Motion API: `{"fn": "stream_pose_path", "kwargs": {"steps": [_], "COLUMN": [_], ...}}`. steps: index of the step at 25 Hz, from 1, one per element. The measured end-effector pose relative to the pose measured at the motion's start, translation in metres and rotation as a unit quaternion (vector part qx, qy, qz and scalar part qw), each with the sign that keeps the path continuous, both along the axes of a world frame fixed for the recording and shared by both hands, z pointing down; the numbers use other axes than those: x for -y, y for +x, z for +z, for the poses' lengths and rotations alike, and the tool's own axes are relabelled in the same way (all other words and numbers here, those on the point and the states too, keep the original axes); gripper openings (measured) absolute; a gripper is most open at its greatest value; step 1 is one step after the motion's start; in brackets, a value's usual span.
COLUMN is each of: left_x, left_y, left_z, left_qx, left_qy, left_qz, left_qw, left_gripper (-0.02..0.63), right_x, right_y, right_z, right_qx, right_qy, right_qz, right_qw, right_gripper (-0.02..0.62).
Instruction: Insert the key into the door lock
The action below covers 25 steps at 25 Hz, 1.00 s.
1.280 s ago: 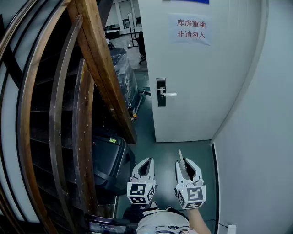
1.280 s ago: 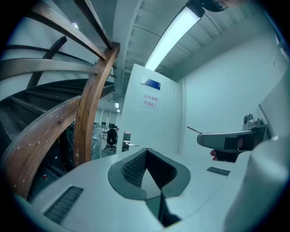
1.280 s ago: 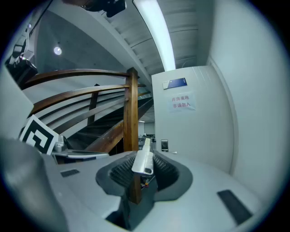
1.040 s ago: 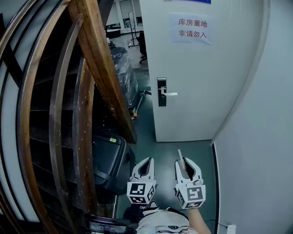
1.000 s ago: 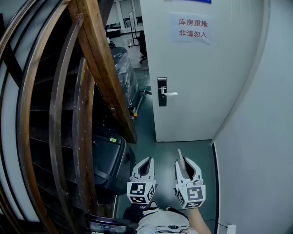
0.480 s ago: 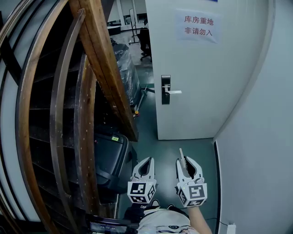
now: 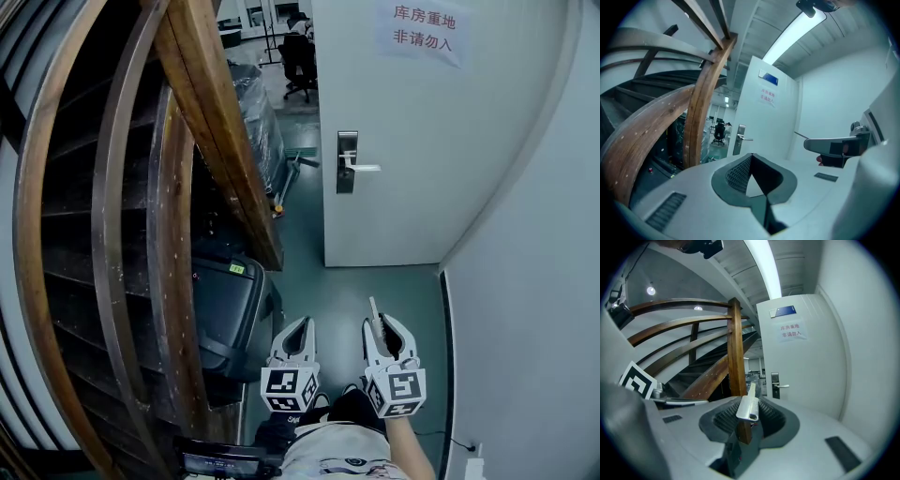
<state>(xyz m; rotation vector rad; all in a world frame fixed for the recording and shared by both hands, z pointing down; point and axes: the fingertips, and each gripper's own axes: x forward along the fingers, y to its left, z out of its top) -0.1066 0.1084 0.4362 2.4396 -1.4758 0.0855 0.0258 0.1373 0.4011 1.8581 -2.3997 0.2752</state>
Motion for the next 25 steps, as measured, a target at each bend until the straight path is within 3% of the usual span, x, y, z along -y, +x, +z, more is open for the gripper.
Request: {"fn": "stream_pose_path", "kwargs": {"steps": [7,12,18,25], "left_x": [0.037,0.099,0.183,0.239], "left_y": [0.009,0.016,0.050,0.068], "left_z": [0.014,0.018,0.000,0.012], "left_qx": [0.006,0.022,0.028,0.040], "left_qy": [-0.013,-0.015,0.005,-0.002], "left_qz": [-0.001,-0.023,-0.029,-0.042], "left_qw": [0.9999,0.9994,0.9992,0.9983], "left_gripper": [0.002,0.002,0.002,0.002], "right_x": [0.050,0.118,0.199,0.271], "right_y": [0.009,0.018,0.040,0.051], "right_z": [0.009,0.022,0.027,0.047], "right_qx": [0.005,0.016,0.018,0.010], "right_qy": [-0.004,-0.010,-0.011,-0.030], "right_qz": [-0.010,-0.032,-0.058,-0.078], "right_qw": [1.000,0.999,0.998,0.996], "right_gripper": [0.118,0.118,0.118,0.118]}}
